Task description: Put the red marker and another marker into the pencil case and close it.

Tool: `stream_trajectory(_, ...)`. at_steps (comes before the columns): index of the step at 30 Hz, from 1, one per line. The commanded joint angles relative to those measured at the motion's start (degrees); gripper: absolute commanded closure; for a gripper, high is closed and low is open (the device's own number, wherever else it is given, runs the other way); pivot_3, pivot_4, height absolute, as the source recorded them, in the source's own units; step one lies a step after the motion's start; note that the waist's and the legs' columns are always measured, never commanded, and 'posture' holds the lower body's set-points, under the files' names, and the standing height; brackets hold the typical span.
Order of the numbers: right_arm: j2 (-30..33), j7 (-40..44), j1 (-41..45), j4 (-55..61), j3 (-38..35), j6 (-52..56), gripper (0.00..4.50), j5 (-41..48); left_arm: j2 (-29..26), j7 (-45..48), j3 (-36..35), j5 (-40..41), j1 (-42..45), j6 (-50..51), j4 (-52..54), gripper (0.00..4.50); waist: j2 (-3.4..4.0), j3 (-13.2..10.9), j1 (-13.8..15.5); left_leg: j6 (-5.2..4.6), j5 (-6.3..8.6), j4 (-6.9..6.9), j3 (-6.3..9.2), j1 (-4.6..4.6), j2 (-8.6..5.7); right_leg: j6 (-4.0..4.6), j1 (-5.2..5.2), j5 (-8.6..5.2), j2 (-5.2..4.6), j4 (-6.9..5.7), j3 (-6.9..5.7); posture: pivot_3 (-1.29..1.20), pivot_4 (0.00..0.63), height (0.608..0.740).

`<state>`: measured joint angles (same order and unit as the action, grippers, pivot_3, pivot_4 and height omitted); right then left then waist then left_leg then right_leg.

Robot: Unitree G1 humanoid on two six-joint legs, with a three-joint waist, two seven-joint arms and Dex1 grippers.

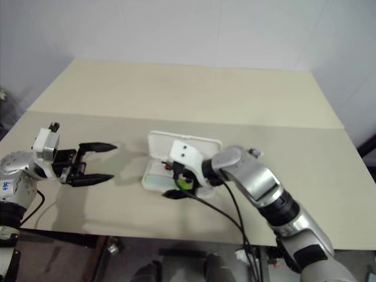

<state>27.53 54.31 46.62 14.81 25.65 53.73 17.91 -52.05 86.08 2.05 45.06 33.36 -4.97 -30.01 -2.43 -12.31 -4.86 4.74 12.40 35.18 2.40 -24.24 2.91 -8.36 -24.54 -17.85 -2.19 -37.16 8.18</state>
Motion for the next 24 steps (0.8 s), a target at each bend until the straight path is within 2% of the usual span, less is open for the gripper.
stream_trajectory(1,0.1,-0.2,-0.4,2.1,-1.0,-0.7,0.07,0.6,0.5,6.4,-1.7,-0.3,1.3,-0.6,-0.2,0.0,0.0,0.0,0.0,0.0,0.0,0.0,0.0,0.0,0.0,0.0,0.0,0.0,0.0,0.0,0.0,0.0,0.15,0.74)
stream_trajectory(10,2.2,-0.6,-3.0,2.3,-0.1,-0.6,0.07,-0.3,1.5,6.4,-1.8,-1.0,1.8,-0.9,-0.4,0.0,0.0,0.0,0.1,0.0,0.0,0.0,0.0,-0.01,0.0,0.0,0.01,0.0,-0.01,0.05,0.0,0.0,0.15,0.74)
stream_trajectory(16,6.0,0.0,-2.7,3.5,-5.0,0.6,0.07,1.7,1.9,6.4,-2.1,-1.0,1.4,-0.8,0.1,0.0,0.0,0.0,0.1,-0.01,-0.01,0.0,0.0,0.0,0.0,0.0,0.01,0.0,0.0,0.03,0.0,0.0,0.15,0.74)
stream_trajectory(20,11.1,1.6,-5.1,6.7,-7.8,1.1,0.07,3.4,2.2,6.4,-2.1,-1.2,1.3,-1.0,-0.2,0.0,-0.01,0.0,0.3,-0.01,0.0,-0.02,0.0,-0.01,0.0,0.0,0.01,0.0,-0.01,0.07,0.0,0.0,0.15,0.74)
stream_trajectory(24,10.9,1.6,-6.2,10.5,-8.3,2.9,0.07,6.5,2.9,6.4,-2.0,-1.6,1.8,-1.1,-0.8,0.0,0.0,0.0,0.0,-0.01,0.0,-0.03,0.0,-0.01,0.0,0.0,0.02,0.0,0.0,0.09,0.0,0.0,0.15,0.74)
